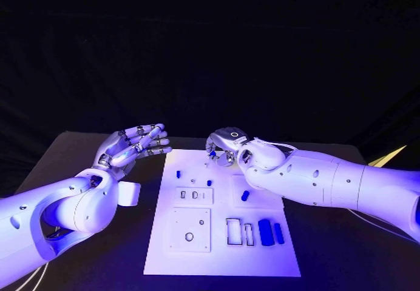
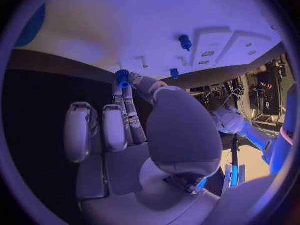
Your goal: Assemble the parts on the task board
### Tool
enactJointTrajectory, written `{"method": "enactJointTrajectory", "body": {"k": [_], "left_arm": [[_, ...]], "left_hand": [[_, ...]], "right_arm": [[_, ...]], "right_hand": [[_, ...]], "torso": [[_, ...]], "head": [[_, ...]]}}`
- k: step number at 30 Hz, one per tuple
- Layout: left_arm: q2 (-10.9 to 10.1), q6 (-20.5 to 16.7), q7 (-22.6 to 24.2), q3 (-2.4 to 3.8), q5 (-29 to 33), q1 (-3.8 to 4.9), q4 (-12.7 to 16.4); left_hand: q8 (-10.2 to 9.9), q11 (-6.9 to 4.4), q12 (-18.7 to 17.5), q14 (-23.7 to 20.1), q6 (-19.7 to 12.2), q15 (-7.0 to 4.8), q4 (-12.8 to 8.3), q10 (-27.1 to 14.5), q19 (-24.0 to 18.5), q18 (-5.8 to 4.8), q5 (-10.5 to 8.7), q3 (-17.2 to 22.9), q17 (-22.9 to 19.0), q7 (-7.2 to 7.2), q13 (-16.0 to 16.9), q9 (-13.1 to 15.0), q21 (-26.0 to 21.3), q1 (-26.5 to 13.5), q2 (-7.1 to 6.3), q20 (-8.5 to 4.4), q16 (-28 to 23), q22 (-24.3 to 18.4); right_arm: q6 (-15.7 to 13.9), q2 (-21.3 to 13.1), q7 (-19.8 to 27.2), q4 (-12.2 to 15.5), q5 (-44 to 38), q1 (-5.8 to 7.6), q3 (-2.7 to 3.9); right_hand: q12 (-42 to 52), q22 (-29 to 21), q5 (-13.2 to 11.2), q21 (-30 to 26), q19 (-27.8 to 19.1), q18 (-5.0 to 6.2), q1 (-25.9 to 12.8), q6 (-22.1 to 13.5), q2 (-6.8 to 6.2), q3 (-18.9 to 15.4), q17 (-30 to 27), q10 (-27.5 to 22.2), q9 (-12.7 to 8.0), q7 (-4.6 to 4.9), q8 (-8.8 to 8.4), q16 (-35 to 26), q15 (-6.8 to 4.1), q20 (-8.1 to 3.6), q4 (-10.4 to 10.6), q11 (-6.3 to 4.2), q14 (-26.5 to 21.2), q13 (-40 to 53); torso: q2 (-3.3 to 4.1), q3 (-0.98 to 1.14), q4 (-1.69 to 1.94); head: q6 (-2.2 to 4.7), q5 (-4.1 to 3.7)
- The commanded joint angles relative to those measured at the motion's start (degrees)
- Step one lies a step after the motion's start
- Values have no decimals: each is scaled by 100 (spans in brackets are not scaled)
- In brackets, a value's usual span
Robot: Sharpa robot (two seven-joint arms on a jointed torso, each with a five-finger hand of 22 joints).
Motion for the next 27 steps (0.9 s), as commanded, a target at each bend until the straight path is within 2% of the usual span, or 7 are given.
{"method": "enactJointTrajectory", "body": {"k": [1,6,8,15,18,23,27], "left_arm": [[21,23,8,6,1,9,9],[1,17,1,6,1,39,48],[2,18,0,6,1,48,57],[-3,13,-12,6,1,67,72],[-9,11,-14,5,1,83,91],[-1,11,-18,5,2,96,100],[1,9,-20,5,2,99,95]], "left_hand": [[39,16,-67,-35,-37,14,-61,9,-32,61,71,306,90,246,70,76,29,0,-53,9,-26,25],[39,16,-67,-35,-37,14,-61,9,-32,61,71,306,90,246,70,76,29,0,-53,9,-26,25],[39,16,-67,-35,-37,14,-61,9,-32,61,71,306,90,246,70,76,29,0,-53,9,-26,25],[39,16,-67,-35,-37,14,-61,9,-32,61,71,306,90,246,70,76,29,0,-53,9,-26,25],[39,19,-75,-42,-41,16,-73,3,-32,63,71,316,101,242,73,78,29,10,-54,12,-26,21],[39,19,-75,-42,-41,16,-73,3,-32,63,71,316,101,242,73,78,29,10,-54,12,-26,21],[39,19,-75,-42,-41,16,-73,3,-32,63,71,316,101,242,73,78,29,10,-54,12,-26,21]], "right_arm": [[-12,52,10,-65,-22,3,4],[-8,106,9,-136,-28,19,4],[-5,135,11,-178,-29,22,5],[4,183,14,-271,-31,22,5],[-2,203,18,-303,-31,22,5],[19,238,31,-351,-26,19,5],[38,238,49,-358,-12,15,4]], "right_hand": [[108,159,61,109,162,-133,113,60,155,260,111,424,73,23,91,86,-23,-4,-109,-134,245,238],[102,166,60,115,163,-134,104,56,152,261,120,425,83,23,93,93,-22,-4,-113,-133,247,241],[102,166,60,115,163,-134,104,56,152,261,120,425,83,23,93,93,-22,-4,-113,-133,247,241],[96,156,60,107,157,-132,95,51,146,261,113,423,91,23,93,92,-22,-4,-117,-133,246,244],[94,158,60,109,158,-132,94,49,146,261,116,423,93,22,93,94,-22,-4,-118,-132,246,244],[94,158,60,109,158,-132,94,49,146,261,116,423,93,22,93,94,-22,-4,-118,-132,246,244],[94,158,60,109,158,-132,94,49,146,261,116,423,93,22,93,94,-22,-4,-118,-132,246,244]], "torso": [[10,1,1],[37,-5,-1],[42,-13,22],[58,-19,51],[73,-24,43],[73,-31,66],[72,-33,62]], "head": [[9,13],[39,25],[23,17],[20,9],[40,25],[11,27],[13,36]]}}
